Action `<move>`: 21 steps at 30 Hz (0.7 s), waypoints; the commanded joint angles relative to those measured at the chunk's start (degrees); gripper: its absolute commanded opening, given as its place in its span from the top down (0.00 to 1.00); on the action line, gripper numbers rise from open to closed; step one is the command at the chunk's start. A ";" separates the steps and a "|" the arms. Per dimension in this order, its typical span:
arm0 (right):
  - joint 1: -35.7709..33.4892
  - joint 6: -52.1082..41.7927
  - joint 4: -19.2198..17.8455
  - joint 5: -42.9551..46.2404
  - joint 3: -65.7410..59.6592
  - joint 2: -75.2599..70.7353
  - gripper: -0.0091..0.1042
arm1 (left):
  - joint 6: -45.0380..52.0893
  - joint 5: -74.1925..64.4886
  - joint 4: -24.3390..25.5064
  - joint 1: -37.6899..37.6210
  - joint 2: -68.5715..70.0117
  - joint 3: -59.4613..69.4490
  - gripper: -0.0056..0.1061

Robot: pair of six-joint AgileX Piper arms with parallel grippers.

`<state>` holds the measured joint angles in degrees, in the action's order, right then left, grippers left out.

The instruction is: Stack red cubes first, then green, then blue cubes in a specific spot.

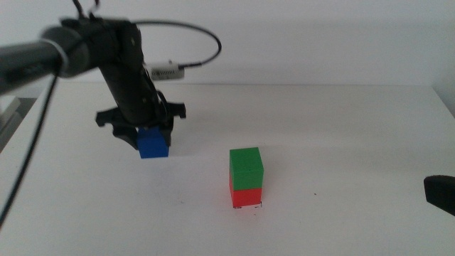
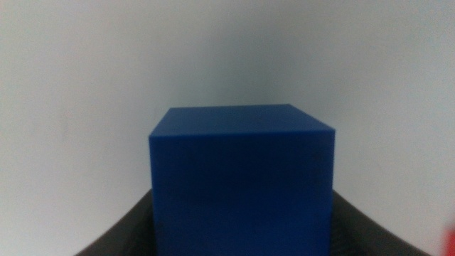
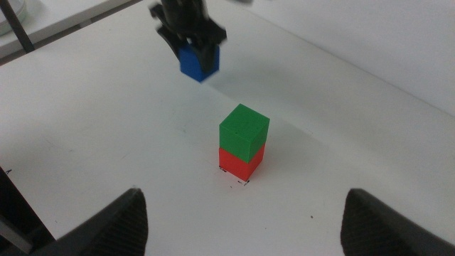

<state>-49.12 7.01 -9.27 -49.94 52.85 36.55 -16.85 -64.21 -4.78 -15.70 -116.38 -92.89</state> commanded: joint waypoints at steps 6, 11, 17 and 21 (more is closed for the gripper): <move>0.34 -0.40 -0.69 0.39 -0.25 -0.20 0.10 | -12.90 -5.75 1.22 -9.28 12.48 -0.37 0.97; 0.34 -0.40 -0.69 0.39 -0.25 -0.20 0.10 | -21.22 -5.75 4.39 -17.46 13.89 -1.06 0.97; 0.34 -0.40 -0.69 0.39 -0.25 -0.20 0.10 | -26.83 -5.75 8.43 -24.16 10.55 -4.99 0.97; 0.34 -0.40 -0.69 0.39 -0.25 -0.20 0.10 | -27.10 -5.75 8.55 -25.54 8.93 -6.53 0.97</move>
<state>-49.12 7.01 -9.27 -49.94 52.85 36.55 -42.87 -70.08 2.87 -40.74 -107.11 -98.35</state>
